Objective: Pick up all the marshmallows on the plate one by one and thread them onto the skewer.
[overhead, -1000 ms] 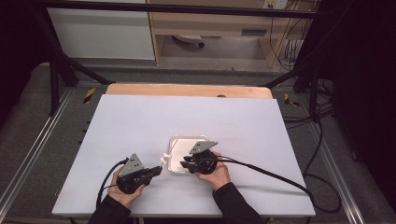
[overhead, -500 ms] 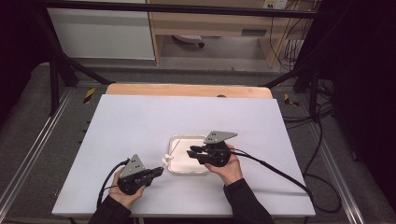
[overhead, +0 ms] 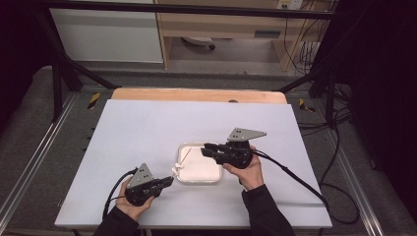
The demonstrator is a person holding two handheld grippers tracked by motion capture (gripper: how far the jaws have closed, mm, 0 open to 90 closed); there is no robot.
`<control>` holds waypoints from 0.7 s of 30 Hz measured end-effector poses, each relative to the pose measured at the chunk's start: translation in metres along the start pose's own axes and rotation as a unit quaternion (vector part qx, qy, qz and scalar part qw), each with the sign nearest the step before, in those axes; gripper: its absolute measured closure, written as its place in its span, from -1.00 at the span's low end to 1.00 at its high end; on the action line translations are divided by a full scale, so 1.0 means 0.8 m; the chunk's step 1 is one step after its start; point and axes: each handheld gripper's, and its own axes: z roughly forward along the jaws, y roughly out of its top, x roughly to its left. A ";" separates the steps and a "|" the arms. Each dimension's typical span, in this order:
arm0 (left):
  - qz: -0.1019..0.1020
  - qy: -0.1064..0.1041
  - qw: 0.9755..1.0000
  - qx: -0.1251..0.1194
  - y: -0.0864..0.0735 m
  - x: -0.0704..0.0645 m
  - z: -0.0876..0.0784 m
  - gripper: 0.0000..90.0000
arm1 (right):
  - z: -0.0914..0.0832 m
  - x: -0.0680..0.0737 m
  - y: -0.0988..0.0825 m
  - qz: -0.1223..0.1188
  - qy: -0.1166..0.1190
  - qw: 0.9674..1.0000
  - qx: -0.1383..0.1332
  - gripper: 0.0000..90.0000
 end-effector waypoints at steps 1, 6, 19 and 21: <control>0.000 0.000 1.000 0.000 0.000 0.000 0.000 0.98 | 0.000 -0.001 0.001 0.001 0.002 1.000 -0.003 0.65; 0.002 -0.003 1.000 0.001 0.000 -0.001 0.001 0.98 | -0.001 -0.002 0.007 0.013 0.012 1.000 -0.016 0.65; 0.008 -0.006 1.000 0.002 0.001 -0.004 0.002 0.98 | 0.014 -0.001 0.017 0.030 0.041 0.998 -0.022 0.65; 0.009 -0.007 1.000 0.002 0.001 -0.004 0.002 0.98 | 0.016 -0.001 0.017 0.032 0.042 0.998 -0.022 0.65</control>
